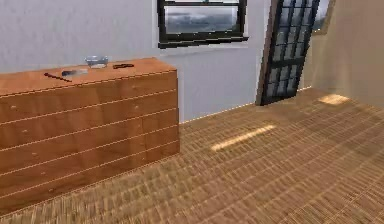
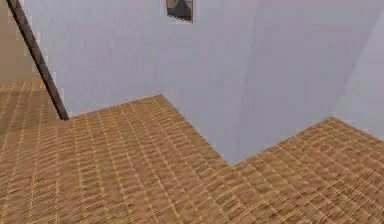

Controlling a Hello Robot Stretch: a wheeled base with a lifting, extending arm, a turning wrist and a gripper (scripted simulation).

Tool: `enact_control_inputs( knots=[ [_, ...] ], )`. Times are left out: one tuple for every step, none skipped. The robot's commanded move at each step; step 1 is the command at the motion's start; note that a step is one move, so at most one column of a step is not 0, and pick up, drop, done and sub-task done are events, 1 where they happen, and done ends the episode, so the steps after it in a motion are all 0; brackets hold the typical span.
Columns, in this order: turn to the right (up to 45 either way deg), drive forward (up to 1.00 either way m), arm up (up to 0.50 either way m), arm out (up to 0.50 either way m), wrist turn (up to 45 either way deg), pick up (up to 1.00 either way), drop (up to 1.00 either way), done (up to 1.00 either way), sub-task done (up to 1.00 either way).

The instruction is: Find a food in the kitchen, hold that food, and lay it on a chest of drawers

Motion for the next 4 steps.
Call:
enact_control_inputs(
  knots=[
    [36.0,0.0,0.0,0.0,0.0,0.0,0.0,0.0,0.0],
    [0.0,1.0,0.0,0.0,0.0,0.0,0.0,0.0,0.0],
    [0.0,1.0,0.0,0.0,0.0,0.0,0.0,0.0,0.0],
    [0.0,0.45,0.0,0.0,0.0,0.0,0.0,0.0,0.0]
  ],
)
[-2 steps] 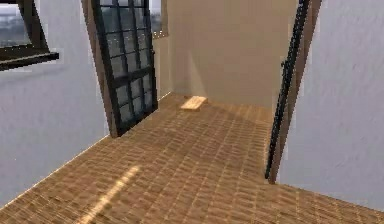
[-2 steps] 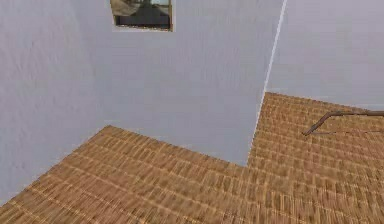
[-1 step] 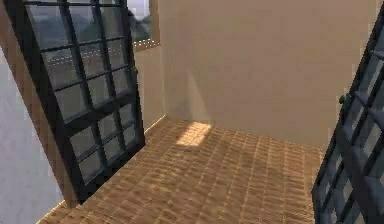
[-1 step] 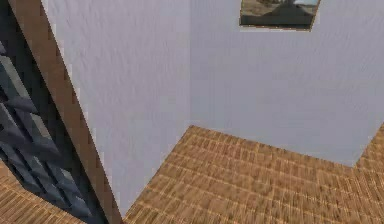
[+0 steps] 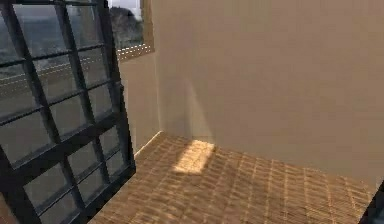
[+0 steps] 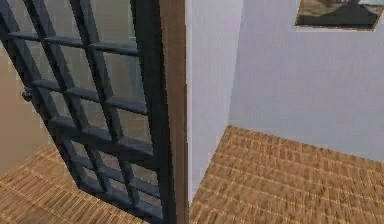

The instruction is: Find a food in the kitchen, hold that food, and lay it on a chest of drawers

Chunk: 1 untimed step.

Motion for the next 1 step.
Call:
enact_control_inputs(
  knots=[
    [21.0,0.0,0.0,0.0,0.0,0.0,0.0,0.0,0.0]
  ],
)
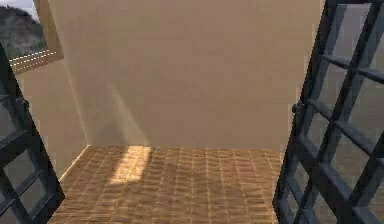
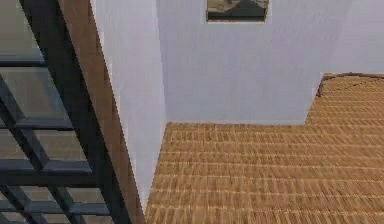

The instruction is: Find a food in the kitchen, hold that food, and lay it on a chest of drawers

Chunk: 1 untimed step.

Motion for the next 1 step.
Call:
enact_control_inputs(
  knots=[
    [0.0,1.0,0.0,0.0,0.0,0.0,0.0,0.0,0.0]
  ],
)
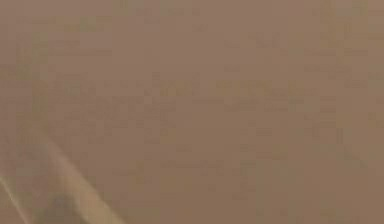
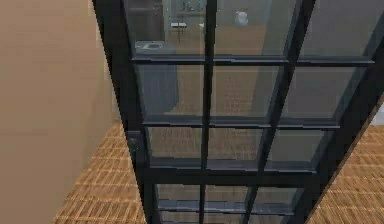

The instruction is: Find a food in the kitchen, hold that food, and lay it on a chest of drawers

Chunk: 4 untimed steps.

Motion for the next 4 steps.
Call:
enact_control_inputs(
  knots=[
    [9.0,0.0,0.0,0.0,0.0,0.0,0.0,0.0,0.0],
    [0.0,0.35,0.0,0.0,0.0,0.0,0.0,0.0,0.0],
    [45.0,0.0,0.0,0.0,0.0,0.0,0.0,0.0,0.0],
    [6.0,0.0,0.0,0.0,0.0,0.0,0.0,0.0,0.0]
  ],
)
